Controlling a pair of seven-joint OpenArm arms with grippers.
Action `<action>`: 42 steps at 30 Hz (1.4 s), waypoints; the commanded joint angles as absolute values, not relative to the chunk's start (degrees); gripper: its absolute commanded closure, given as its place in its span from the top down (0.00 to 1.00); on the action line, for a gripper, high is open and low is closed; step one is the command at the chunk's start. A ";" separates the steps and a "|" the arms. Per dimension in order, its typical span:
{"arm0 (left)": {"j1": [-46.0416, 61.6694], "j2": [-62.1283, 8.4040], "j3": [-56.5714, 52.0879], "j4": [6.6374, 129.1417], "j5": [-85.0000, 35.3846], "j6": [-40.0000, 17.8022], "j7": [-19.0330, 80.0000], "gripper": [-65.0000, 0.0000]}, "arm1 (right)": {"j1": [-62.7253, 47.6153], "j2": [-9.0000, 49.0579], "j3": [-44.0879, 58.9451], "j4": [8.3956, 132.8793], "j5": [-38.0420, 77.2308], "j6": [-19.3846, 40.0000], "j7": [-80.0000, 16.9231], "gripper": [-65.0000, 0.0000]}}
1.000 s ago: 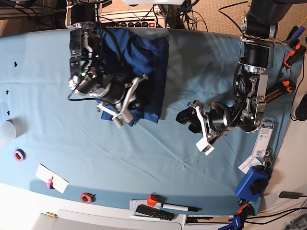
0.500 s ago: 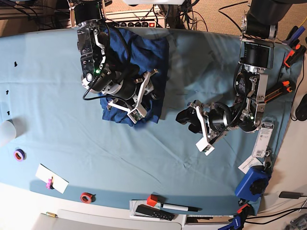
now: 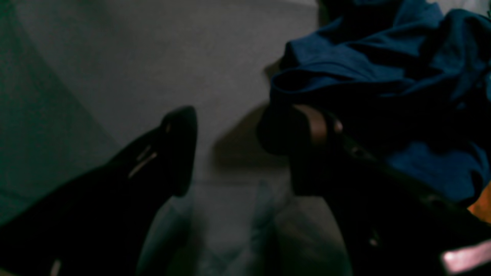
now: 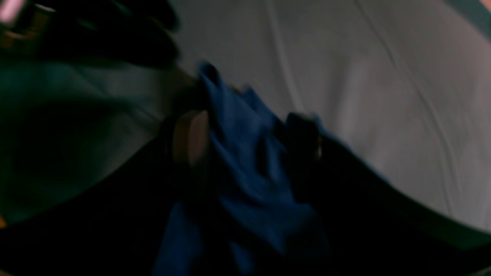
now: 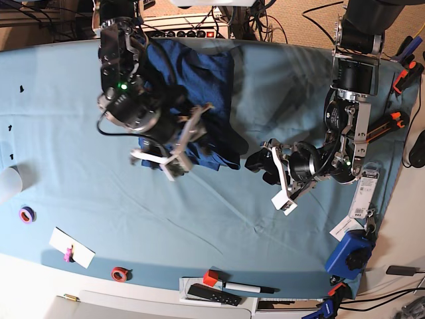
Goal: Layout the t-shirt on the table in an organized manner, then fold the t-shirt properly
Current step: 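Press the right gripper onto the folded shirt and grasp its edge, then tuck and smooth the shirt edge with the right gripper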
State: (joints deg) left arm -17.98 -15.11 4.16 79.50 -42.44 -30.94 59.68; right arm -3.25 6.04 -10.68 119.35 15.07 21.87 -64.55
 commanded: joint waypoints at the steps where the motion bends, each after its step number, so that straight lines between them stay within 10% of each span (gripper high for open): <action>1: -19.49 -15.42 3.95 80.42 -43.07 -31.18 58.50 0.57 | -3.11 6.17 -8.16 120.38 15.57 21.34 -63.48 0.49; 12: -19.49 -15.40 3.95 80.42 -43.11 -31.18 57.80 0.57 | -6.83 6.15 21.43 115.35 37.54 27.86 -65.98 0.49; 42: -18.06 -15.40 3.95 80.42 -43.09 -31.18 56.99 0.57 | -6.66 6.17 9.08 109.10 41.36 32.73 -67.29 0.49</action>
